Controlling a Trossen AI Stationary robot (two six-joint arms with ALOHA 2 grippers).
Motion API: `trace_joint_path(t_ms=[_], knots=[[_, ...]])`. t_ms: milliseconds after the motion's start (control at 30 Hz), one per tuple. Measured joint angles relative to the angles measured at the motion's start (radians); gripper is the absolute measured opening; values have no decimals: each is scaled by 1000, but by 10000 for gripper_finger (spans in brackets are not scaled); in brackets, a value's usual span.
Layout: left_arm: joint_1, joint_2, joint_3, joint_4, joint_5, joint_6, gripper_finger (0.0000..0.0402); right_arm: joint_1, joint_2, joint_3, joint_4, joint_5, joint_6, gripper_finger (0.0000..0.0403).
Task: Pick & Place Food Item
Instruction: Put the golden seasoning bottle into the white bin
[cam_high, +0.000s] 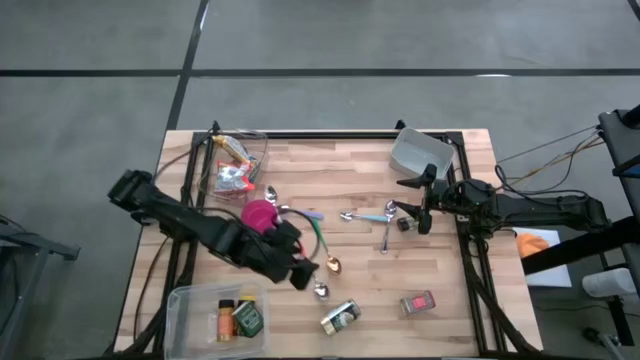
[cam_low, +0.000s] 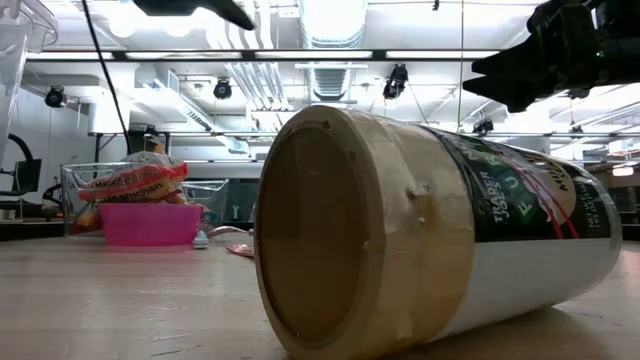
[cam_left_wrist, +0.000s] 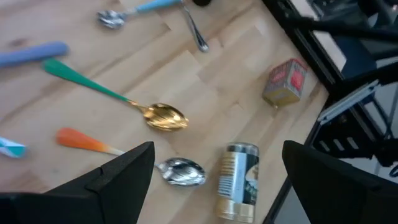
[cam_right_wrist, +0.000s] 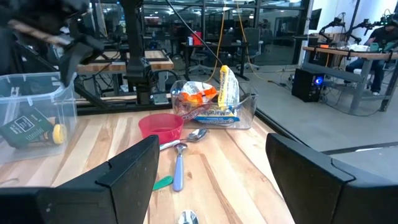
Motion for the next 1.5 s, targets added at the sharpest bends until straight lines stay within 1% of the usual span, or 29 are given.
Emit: trace_joint_path(t_ms=[133,300,400,500,633,833,967,1133,1333,1500], knots=[[-16,132,116,-45,8,14,356,0,0,0,0,0,0,290],[-23,292,300,-117,47,17,356,0,0,0,0,0,0,290],[-29,382,409,-160,53,21,356,0,0,0,0,0,0,290],[-44,460,504,-192,64,21,356,0,0,0,0,0,0,290],[-65,535,588,-200,67,17,356,0,0,0,0,0,0,290],[-73,596,636,-199,69,-44,356,0,0,0,0,0,0,290],[-75,614,634,-190,102,-70,356,0,0,0,0,0,0,290],[-75,622,634,-188,125,-60,356,0,0,0,0,0,0,290],[-78,623,619,-177,128,-30,356,0,0,0,0,0,0,290],[-81,623,571,-126,128,-5,356,0,0,0,0,0,0,290]])
